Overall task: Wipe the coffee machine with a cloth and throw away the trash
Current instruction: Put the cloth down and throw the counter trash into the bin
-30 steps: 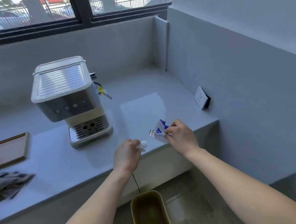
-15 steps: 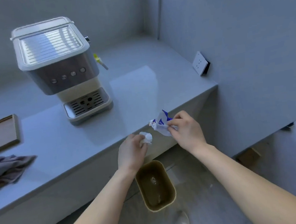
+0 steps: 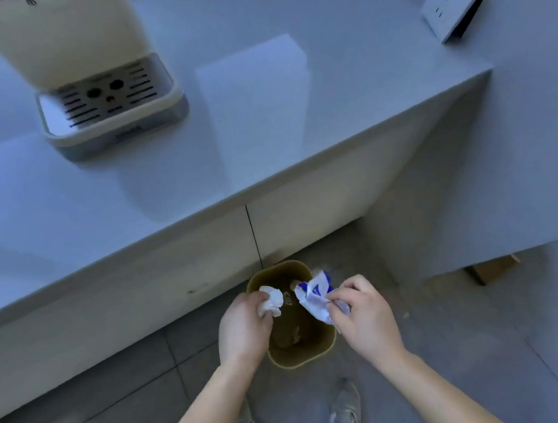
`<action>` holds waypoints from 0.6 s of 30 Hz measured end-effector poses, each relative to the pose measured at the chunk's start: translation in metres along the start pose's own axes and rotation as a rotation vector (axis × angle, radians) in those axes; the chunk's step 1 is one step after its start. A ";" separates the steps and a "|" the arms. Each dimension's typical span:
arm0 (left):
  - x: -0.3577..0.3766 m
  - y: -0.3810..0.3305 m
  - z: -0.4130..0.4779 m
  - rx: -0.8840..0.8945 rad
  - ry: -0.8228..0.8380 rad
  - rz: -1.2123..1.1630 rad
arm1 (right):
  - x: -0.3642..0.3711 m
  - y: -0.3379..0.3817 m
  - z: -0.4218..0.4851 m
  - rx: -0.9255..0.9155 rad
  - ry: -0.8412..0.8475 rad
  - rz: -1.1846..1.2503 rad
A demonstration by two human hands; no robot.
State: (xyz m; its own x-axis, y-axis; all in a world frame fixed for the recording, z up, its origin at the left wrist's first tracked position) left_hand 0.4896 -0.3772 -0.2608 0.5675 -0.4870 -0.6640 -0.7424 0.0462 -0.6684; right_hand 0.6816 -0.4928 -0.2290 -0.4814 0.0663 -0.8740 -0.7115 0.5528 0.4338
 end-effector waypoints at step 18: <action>0.166 0.130 0.073 -0.104 0.137 0.184 | 0.252 -0.108 0.062 0.124 0.311 -0.214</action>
State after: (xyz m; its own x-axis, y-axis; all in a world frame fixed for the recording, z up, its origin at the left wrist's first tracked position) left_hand 0.5133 -0.3885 -0.4824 0.3707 -0.5928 -0.7150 -0.8654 0.0591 -0.4977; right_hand 0.6695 -0.4844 -0.5097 -0.4747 -0.3054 -0.8254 -0.7544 0.6242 0.2029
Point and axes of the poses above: each hand's wrist, its own z-axis towards the middle knuckle, its own x-axis out of the palm, y = z × x, the point moved 7 cm from there along z, towards the middle knuckle, and after that the axes turned 10 degrees about -z, right-handed, at the moved point
